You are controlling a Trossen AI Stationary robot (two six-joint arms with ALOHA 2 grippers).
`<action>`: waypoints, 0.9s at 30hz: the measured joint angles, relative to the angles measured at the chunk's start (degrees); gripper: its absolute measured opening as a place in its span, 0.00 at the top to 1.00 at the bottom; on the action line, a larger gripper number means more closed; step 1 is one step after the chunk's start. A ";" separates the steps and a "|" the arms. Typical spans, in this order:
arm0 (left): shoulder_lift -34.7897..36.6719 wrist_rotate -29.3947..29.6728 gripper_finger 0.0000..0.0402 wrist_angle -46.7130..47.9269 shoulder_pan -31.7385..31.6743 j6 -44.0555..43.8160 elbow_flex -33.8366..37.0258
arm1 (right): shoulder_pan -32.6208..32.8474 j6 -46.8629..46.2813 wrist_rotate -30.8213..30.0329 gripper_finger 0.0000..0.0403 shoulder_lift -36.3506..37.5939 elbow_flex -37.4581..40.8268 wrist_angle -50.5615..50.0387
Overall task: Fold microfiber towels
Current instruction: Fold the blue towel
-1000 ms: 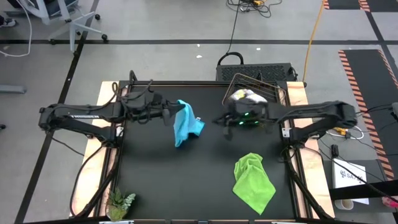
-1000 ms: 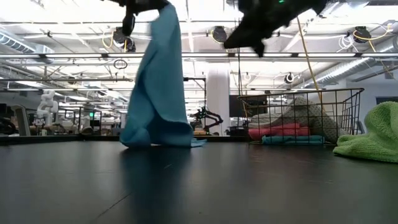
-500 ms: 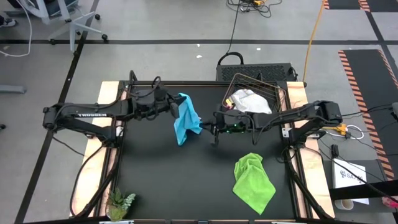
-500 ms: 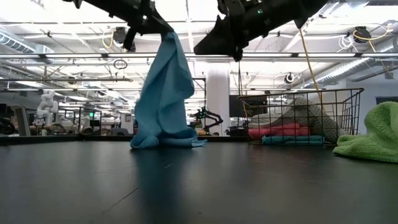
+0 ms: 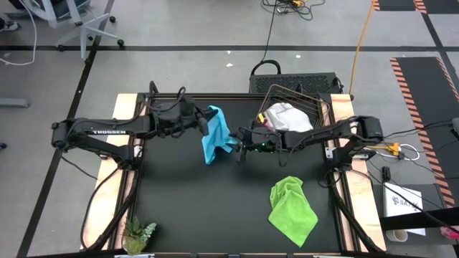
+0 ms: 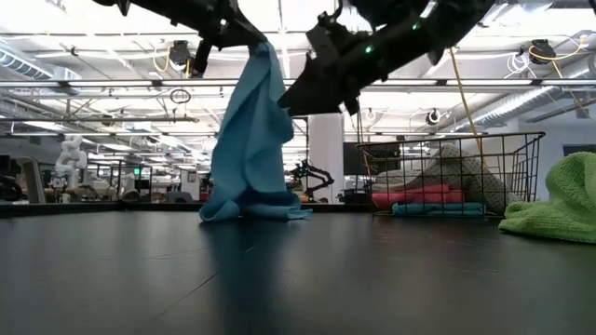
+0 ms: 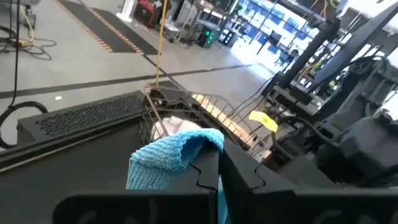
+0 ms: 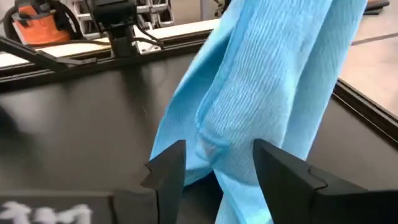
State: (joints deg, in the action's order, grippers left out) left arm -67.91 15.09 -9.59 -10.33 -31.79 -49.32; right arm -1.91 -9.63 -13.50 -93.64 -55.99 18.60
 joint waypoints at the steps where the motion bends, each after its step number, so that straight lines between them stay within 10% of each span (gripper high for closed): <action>1: -0.13 -0.01 0.98 0.29 0.00 -0.01 0.00 | -0.03 -0.06 -0.01 0.55 -0.74 0.00 1.03; 27: -0.14 -0.09 0.97 -0.52 0.11 0.00 0.04 | -2.51 -0.61 1.45 0.56 -5.95 0.00 12.88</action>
State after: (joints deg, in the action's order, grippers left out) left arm -68.05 15.00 -10.11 -10.22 -31.79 -49.28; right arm -4.43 -10.24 -12.04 -99.59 -55.99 31.48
